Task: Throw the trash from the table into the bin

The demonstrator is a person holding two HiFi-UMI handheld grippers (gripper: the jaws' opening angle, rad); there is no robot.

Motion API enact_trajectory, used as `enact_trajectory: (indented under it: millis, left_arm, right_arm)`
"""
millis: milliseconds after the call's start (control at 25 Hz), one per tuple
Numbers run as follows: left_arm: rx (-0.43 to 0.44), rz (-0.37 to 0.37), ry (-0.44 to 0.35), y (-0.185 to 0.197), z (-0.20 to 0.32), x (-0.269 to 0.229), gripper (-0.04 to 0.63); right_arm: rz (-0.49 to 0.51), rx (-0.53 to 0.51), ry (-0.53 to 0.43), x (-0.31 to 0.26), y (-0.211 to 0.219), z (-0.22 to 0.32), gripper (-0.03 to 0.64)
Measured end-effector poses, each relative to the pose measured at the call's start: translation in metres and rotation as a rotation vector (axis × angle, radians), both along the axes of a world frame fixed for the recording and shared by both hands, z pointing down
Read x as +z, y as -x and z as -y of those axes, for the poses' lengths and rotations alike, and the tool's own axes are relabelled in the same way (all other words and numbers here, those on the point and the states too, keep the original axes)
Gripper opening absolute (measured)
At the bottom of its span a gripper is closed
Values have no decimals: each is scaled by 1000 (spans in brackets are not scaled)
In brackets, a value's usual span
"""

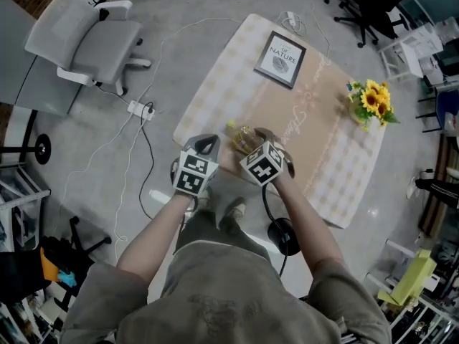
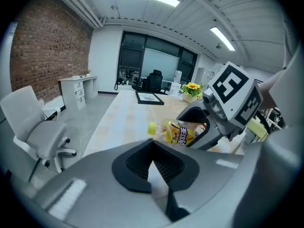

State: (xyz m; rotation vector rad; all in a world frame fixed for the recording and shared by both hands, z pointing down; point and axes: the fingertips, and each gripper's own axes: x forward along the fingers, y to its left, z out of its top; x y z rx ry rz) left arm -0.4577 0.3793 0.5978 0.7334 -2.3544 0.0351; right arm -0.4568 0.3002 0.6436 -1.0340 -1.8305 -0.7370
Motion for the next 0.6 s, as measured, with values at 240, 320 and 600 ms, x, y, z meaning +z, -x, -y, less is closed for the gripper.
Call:
enact_trajectory:
  millis: [240,320,600]
  left_arm:
    - [-26,2,13,-5,-10,7,6]
    - [-30,-2,13,-6,-12,7,6]
    - [-31,26,-5,-8,-10,-15,6]
  right_arm:
    - [-14,33,5,6,0,4,341]
    - [-16,38,4,7,-1,4,337]
    - [-3,83,59,-13,0,1,328]
